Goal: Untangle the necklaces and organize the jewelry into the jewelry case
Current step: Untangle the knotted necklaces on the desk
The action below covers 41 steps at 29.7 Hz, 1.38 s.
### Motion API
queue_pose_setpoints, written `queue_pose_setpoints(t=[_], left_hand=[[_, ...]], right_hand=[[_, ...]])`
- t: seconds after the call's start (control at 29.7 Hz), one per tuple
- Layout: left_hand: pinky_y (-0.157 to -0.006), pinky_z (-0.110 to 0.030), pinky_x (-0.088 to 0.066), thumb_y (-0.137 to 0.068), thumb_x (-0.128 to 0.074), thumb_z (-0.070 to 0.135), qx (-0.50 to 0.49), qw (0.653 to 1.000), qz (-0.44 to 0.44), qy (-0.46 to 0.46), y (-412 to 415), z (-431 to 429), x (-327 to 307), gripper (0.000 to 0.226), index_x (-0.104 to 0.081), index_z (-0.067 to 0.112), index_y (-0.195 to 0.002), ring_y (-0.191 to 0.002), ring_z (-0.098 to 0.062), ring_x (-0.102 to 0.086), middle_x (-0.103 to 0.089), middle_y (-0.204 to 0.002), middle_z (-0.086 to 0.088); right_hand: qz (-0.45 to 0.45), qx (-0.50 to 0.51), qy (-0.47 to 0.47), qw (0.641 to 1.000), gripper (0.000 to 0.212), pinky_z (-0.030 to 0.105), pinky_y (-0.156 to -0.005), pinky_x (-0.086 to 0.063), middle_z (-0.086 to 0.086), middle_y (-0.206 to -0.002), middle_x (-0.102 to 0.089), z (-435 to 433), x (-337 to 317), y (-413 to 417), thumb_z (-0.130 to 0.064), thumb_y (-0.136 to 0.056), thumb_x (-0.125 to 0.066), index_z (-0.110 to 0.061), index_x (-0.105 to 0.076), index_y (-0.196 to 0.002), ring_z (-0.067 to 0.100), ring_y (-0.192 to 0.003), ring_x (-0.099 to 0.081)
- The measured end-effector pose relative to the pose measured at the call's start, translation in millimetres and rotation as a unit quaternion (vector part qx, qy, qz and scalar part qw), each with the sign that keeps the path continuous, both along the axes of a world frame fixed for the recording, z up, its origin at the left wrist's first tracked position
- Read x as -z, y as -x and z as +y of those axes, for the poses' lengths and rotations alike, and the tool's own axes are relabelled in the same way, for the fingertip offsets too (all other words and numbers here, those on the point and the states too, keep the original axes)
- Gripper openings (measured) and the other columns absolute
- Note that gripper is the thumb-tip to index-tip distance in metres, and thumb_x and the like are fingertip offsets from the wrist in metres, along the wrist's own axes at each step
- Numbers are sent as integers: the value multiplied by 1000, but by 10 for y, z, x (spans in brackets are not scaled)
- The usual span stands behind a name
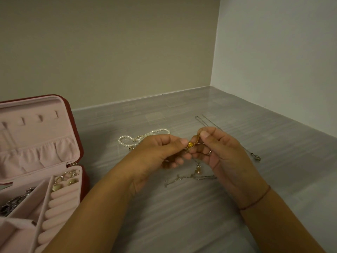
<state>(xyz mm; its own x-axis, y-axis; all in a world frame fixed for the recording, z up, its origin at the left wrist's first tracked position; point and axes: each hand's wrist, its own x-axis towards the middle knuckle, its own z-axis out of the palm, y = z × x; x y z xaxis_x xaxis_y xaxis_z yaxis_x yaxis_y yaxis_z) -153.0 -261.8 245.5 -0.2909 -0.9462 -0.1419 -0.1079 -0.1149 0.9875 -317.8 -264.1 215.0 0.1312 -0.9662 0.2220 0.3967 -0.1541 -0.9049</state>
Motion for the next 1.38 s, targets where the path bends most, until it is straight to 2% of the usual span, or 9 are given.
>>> queue_pose_setpoints(t=[0.13,0.2,0.34,0.47,0.64,0.88,0.98,1.15,1.38], left_hand=[[-86,-30,-49,-74,-66,42,-49,997,-46,47,-12,-31,28,31,-72,16,-92,-85,-11,-67,-74,-84,4],[-91,-33,-49,-66,-68,47,-50,996,-49,59,-10,-28,32,40,-72,17,-92,-89,-11,-69,-75,-87,3],[-95,-36,-50,-60,-75,33,-14,999,-32,39,6,-7,43,37,-72,15,-92,-88,-14,-70,-75,-91,-4],[-90,-31,-50,-62,-73,28,-7,1000,1,17,-5,-23,62,32,-72,14,-91,-82,-9,-68,-74,-87,-2],[-79,-24,-50,-69,-68,34,-27,998,50,21,-12,-38,47,27,-72,17,-89,-80,-6,-65,-71,-82,3],[-76,-26,-48,-71,-67,35,-36,996,77,10,-10,-40,39,28,-75,17,-91,-76,-8,-64,-71,-83,-2],[-73,-24,-48,-70,-68,33,-38,995,89,10,-4,-33,28,26,-75,17,-89,-73,-7,-63,-70,-80,-1],[-70,-20,-50,-64,-72,27,-48,993,112,10,5,-24,18,27,-72,18,-90,-70,-4,-63,-69,-76,4],[-78,-25,-49,-60,-74,15,-52,990,129,11,33,-17,23,27,-71,18,-87,-70,-6,-65,-72,-76,2]], right_hand=[[21,23,16,999,17,25,-58,-53,7,-74,-68,22,-9,-20,-21,-78,-58,-6,-61,-86,17,-65,-66],[29,32,25,999,18,25,-56,-53,8,-73,-68,30,-12,-25,-20,-78,-58,-5,-61,-87,17,-65,-66],[27,39,34,998,17,25,-56,-53,8,-71,-68,45,-13,-23,-19,-77,-59,-5,-62,-87,16,-63,-65],[50,60,43,996,16,23,-50,-48,6,-70,-68,44,-14,-24,-22,-77,-61,-8,-63,-86,13,-58,-61],[60,91,29,994,10,14,-39,-28,-1,-58,-55,22,11,-8,-24,-75,-64,-15,-64,-76,4,-41,-33],[121,74,40,989,8,11,-41,-29,-12,-42,-45,53,-5,-23,-18,-80,-66,-11,-64,-80,0,-38,-33],[116,60,46,990,16,8,-42,-32,-11,-44,-46,64,-21,-40,-20,-76,-65,-7,-66,-85,-1,-38,-37],[146,66,67,985,21,22,-43,-31,-2,-43,-44,71,-7,-47,-31,-70,-68,-15,-72,-82,9,-39,-34],[167,101,93,976,19,15,-42,-31,0,-45,-30,72,2,-49,-28,-68,-71,-16,-73,-82,8,-39,-25]])
